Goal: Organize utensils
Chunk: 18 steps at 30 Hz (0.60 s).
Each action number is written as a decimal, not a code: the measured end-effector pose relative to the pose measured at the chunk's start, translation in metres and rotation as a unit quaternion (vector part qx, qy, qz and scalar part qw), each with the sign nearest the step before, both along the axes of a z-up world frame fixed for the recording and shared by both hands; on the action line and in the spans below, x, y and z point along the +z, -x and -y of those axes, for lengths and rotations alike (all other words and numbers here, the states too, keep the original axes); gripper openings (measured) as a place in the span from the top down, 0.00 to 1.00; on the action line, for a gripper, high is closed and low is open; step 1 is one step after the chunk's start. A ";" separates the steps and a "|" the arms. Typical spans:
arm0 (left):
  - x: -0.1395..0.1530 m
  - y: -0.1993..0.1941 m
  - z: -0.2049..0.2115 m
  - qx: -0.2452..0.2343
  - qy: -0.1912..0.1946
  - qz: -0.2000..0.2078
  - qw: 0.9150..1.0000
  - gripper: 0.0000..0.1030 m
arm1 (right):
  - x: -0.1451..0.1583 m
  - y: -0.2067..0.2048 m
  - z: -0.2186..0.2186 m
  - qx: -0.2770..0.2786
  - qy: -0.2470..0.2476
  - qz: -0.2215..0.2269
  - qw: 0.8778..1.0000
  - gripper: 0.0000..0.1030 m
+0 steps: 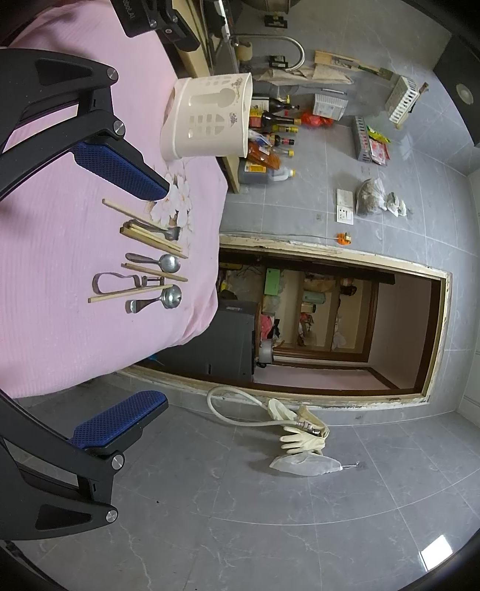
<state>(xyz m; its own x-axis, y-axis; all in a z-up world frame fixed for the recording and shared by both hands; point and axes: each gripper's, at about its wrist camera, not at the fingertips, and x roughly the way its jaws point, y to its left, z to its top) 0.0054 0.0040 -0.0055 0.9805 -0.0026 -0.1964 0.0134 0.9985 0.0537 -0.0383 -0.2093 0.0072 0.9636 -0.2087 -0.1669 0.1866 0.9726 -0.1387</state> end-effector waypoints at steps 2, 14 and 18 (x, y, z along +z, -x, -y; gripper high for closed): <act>-0.001 0.000 -0.001 0.000 0.000 0.000 1.000 0.01 | 0.000 0.000 0.000 0.000 0.000 -0.001 1.000 0.00; 0.000 0.000 0.001 0.001 -0.001 -0.001 1.000 0.01 | 0.000 0.000 -0.001 -0.001 0.001 0.000 1.000 0.00; 0.001 0.000 0.001 0.001 0.000 -0.002 1.000 0.01 | 0.001 0.000 -0.001 -0.001 0.001 0.000 1.000 0.00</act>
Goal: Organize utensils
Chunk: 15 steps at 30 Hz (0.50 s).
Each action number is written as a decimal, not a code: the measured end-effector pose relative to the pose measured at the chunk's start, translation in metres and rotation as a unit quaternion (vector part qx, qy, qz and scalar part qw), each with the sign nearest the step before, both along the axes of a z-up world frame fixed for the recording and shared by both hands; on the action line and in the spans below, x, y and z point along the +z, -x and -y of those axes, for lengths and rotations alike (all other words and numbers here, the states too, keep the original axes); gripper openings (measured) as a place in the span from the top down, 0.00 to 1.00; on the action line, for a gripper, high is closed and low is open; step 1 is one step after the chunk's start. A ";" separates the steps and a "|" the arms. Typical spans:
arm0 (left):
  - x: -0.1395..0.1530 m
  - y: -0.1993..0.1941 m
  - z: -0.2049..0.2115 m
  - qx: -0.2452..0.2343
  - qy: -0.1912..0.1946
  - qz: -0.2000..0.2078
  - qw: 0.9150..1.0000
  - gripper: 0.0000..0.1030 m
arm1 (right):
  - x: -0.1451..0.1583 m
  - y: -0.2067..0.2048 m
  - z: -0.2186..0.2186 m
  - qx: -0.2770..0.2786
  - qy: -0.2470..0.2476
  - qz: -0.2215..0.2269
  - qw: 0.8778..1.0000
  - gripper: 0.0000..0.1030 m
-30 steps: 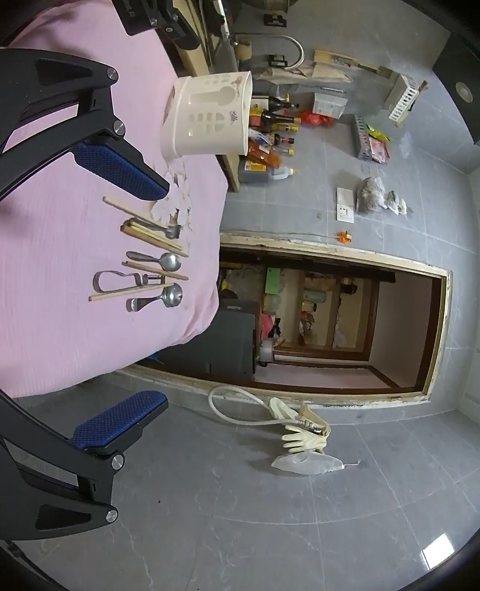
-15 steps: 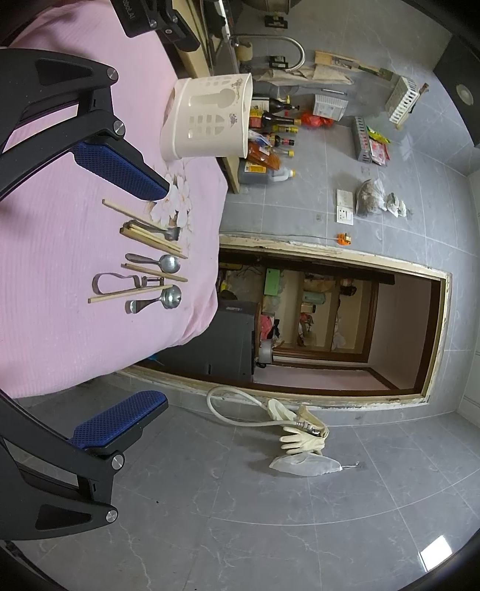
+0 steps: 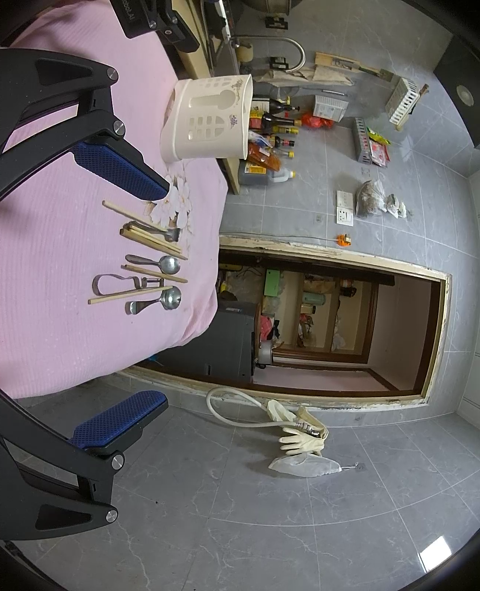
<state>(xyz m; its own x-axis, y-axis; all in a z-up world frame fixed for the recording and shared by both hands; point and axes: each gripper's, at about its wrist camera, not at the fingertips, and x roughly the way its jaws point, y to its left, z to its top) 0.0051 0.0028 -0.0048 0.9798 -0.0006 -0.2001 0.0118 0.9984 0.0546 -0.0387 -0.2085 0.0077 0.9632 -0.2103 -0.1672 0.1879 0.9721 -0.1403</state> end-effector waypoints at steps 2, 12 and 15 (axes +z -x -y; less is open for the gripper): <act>0.000 0.000 -0.001 0.000 0.000 0.000 1.000 0.01 | 0.000 0.000 -0.001 0.000 0.000 0.000 1.000 0.00; -0.005 0.000 -0.002 -0.003 -0.002 -0.004 1.000 0.01 | 0.000 -0.001 -0.005 0.001 0.000 -0.001 1.000 0.00; -0.006 0.001 -0.001 -0.003 -0.002 -0.005 1.000 0.01 | 0.000 -0.001 -0.005 0.001 0.000 -0.002 1.000 0.00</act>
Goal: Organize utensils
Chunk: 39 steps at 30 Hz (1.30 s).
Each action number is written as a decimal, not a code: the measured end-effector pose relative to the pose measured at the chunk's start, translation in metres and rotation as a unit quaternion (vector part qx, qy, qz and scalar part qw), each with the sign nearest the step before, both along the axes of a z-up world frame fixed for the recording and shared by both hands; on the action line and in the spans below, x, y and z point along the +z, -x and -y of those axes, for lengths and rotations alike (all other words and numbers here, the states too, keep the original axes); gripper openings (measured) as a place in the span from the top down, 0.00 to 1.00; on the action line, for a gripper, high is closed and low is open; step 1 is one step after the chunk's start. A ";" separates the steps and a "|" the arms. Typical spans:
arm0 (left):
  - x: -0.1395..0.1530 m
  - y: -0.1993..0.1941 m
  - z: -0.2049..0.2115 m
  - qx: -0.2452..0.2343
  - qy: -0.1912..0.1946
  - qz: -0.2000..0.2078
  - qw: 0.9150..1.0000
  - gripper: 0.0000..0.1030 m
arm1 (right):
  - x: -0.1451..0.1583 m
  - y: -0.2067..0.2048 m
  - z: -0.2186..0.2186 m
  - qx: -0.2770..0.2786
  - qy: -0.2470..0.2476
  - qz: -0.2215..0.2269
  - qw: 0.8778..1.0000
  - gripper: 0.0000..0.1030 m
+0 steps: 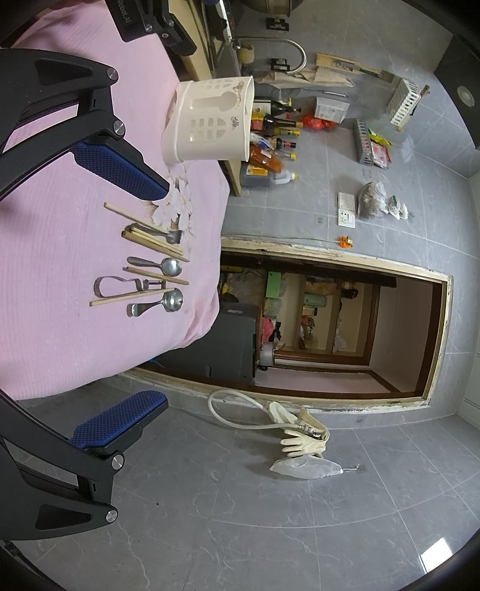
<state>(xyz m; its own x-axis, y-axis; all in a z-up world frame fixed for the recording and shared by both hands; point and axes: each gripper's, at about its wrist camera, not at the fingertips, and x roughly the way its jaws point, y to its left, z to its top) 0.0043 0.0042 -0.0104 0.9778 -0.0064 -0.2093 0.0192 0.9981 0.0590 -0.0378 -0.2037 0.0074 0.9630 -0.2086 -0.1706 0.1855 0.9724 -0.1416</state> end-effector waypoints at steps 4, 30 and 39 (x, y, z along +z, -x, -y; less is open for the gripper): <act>0.000 0.000 0.001 0.001 0.000 0.000 1.000 0.01 | 0.000 0.000 -0.001 0.000 0.000 0.000 1.000 0.00; 0.003 0.000 0.003 -0.004 0.000 -0.002 1.000 0.01 | -0.002 -0.002 -0.003 0.001 0.000 -0.003 1.000 0.00; 0.024 -0.013 0.014 -0.036 -0.004 0.025 0.999 0.01 | 0.000 -0.007 -0.001 0.000 0.007 0.004 1.000 0.00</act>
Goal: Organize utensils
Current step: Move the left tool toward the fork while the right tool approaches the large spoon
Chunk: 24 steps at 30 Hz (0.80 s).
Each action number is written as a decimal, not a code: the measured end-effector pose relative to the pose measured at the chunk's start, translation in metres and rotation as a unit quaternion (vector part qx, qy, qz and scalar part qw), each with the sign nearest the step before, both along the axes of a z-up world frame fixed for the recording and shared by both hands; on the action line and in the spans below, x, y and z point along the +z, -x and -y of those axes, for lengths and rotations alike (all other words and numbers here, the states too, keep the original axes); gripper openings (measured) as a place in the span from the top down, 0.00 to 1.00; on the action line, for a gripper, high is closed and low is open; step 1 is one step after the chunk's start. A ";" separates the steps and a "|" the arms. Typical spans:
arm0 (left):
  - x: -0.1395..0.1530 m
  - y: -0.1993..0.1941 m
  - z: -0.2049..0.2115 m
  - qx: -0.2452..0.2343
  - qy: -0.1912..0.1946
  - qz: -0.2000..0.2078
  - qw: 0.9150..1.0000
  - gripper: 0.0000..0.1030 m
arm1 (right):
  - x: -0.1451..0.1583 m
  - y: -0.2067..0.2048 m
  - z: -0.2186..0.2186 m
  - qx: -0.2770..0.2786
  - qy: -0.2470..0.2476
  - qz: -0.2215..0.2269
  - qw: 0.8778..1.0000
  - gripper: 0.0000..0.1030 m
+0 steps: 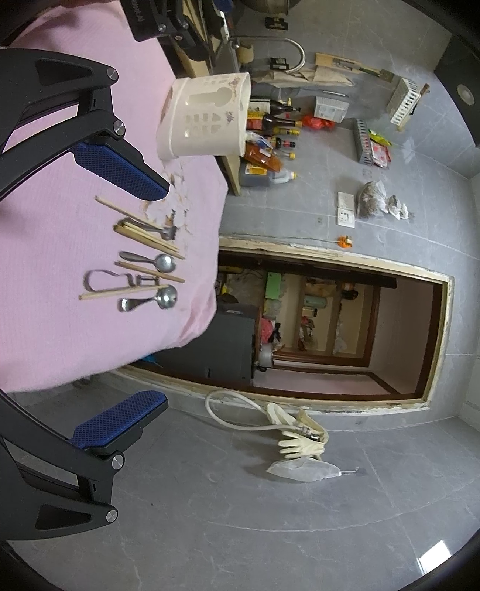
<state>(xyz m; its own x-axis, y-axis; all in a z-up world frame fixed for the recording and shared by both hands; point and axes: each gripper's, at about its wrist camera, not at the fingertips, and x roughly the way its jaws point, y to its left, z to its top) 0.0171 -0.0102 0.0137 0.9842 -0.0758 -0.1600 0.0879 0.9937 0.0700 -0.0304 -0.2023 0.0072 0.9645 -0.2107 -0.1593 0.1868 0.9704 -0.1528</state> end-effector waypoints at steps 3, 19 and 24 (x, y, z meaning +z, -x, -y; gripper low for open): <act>0.013 -0.009 0.003 -0.018 0.012 0.008 1.000 0.01 | 0.007 -0.005 0.005 0.003 0.002 0.010 1.000 0.00; 0.034 -0.116 0.069 -0.159 0.021 -0.150 0.975 0.02 | 0.041 -0.108 0.088 0.067 -0.019 -0.104 0.992 0.00; 0.024 -0.140 0.095 -0.190 -0.010 -0.181 0.965 0.02 | 0.027 -0.144 0.106 0.078 -0.018 -0.155 0.985 0.05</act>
<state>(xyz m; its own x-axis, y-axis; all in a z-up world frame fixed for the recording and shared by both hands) 0.1575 -0.1054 0.0380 0.7648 -0.4135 -0.4941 0.4682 0.8835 -0.0147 0.1135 -0.3083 0.0338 0.8882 -0.0526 -0.4564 -0.0153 0.9895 -0.1439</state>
